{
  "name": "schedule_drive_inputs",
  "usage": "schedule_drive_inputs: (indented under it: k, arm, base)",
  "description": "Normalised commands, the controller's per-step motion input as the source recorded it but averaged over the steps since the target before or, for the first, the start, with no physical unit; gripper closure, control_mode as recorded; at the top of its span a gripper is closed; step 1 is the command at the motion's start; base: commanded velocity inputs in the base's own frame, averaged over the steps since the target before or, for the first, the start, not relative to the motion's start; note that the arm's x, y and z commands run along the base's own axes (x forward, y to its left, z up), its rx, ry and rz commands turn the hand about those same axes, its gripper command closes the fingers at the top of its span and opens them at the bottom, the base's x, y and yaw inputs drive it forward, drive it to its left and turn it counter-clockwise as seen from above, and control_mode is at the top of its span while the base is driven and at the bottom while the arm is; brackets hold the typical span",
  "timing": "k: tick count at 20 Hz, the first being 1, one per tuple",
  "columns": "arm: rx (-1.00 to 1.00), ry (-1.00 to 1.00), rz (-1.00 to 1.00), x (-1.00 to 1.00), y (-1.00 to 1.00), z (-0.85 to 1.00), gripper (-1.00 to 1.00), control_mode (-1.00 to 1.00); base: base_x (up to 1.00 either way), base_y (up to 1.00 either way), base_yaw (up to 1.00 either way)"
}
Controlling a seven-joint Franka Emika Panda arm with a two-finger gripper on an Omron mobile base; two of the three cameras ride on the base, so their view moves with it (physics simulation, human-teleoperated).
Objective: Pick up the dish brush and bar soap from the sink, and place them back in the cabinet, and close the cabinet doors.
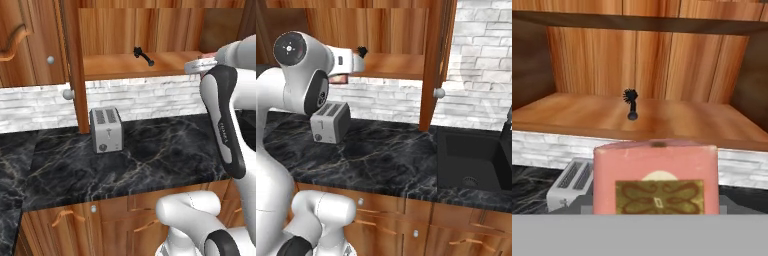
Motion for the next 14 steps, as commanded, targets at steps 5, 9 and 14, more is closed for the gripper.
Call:
schedule_drive_inputs:
  k: [5, 9, 14]
  arm:
    - [0.00, -0.03, 0.00, 0.43, -0.19, 0.00, 1.00, -1.00]
    - [0.00, -0.01, 0.00, 0.45, -0.18, 0.00, 1.00, -1.00]
    - [0.00, 0.00, 0.00, 0.50, -0.03, 0.00, 1.00, -1.00]
  base:
    - [0.00, 0.00, 0.00]
    - [0.00, 0.00, 0.00]
    - [0.00, 0.00, 0.00]
